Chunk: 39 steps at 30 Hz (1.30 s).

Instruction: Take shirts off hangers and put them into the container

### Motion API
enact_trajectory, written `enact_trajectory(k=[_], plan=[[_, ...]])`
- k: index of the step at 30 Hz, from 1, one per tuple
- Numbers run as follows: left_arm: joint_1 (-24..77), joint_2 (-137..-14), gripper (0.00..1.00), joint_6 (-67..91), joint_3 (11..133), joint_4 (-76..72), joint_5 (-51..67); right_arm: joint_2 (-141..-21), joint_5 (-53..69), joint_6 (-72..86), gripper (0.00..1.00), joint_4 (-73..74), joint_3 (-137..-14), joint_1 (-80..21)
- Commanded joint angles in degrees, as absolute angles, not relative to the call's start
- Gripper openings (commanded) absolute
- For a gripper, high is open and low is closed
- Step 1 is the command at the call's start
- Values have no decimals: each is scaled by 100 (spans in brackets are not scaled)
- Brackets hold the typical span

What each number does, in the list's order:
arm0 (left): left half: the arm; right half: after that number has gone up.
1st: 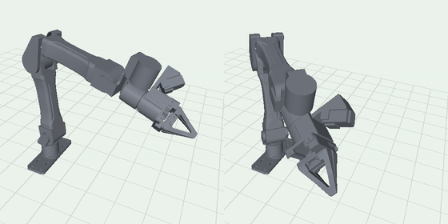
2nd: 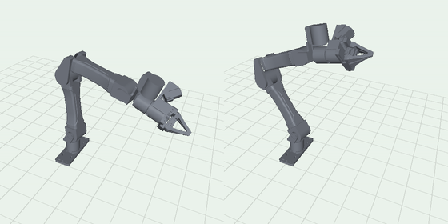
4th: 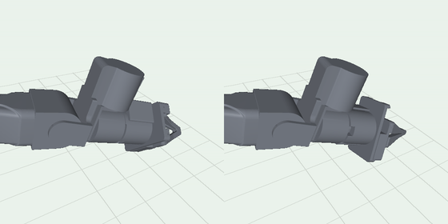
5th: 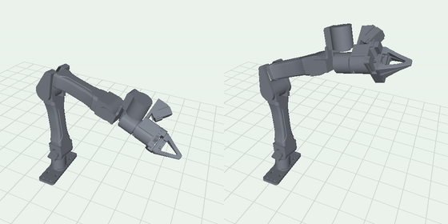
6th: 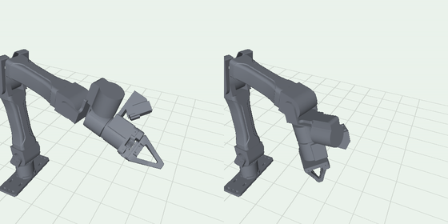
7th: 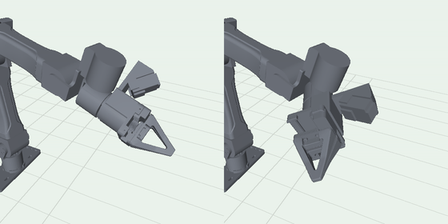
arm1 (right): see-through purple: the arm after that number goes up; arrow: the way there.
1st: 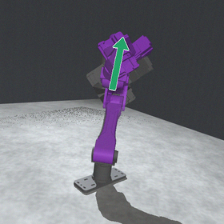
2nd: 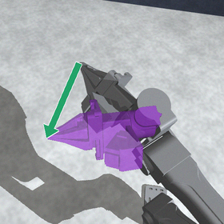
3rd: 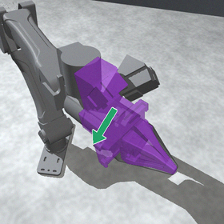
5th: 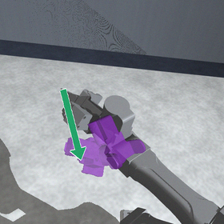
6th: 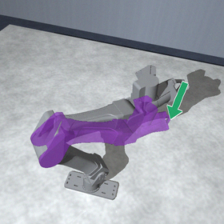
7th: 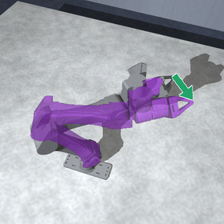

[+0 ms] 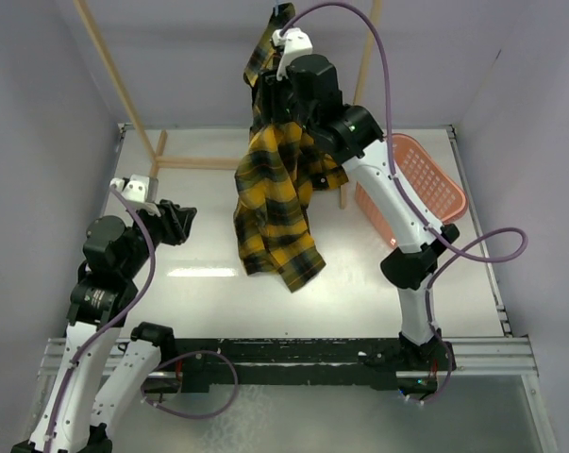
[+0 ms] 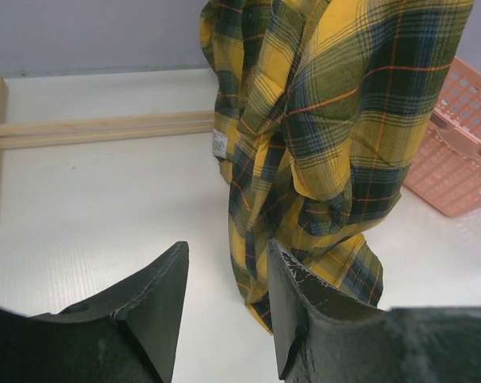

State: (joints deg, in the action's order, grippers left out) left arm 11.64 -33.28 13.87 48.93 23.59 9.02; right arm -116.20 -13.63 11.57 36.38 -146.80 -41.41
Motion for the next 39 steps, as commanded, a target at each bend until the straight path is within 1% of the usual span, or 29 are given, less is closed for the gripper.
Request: enact_trajectory(k=[1,5,8,13,15,19,21,24,25,28,29,39], plan=[[1125,-3340,48,1353,4887,2172,948,-11267,-2211,838,56,3658,-14469,-4130],[1125,-3328,48,1353,4886,2190,988,-11162,-2579,723,56,3726,-14315,-4087],[1125,-3307,48,1360,4875,2206,993,-10824,-2740,773,55,3457,-13755,-3925],[1125,-3318,48,1371,4868,2214,1015,-10358,-2268,1200,51,3176,-12989,-3333],[1125,-3335,48,1373,4869,2206,1019,-10196,-2088,1258,45,2944,-12684,-3175],[1123,-3362,48,1377,4869,2208,1028,-10064,-1997,1052,28,2642,-12527,-3146],[1125,-3366,48,1378,4869,2215,1020,-10076,-1871,913,22,2562,-12582,-3146],[1125,-3358,48,1380,4869,2232,1003,-10128,-1691,851,19,2593,-12743,-3142],[1125,-3353,47,1379,4867,2235,1002,-10126,-1643,831,16,2589,-12766,-3146],[1125,-3352,47,1379,4863,2244,1002,-10100,-1644,532,2,2439,-12754,-3146],[1125,-3349,47,1376,4868,2246,1002,-10087,-1706,419,0,2338,-12748,-3146],[1125,-3325,49,1371,4875,2215,1031,-9724,-1278,-546,0,1666,-12508,-3158]])
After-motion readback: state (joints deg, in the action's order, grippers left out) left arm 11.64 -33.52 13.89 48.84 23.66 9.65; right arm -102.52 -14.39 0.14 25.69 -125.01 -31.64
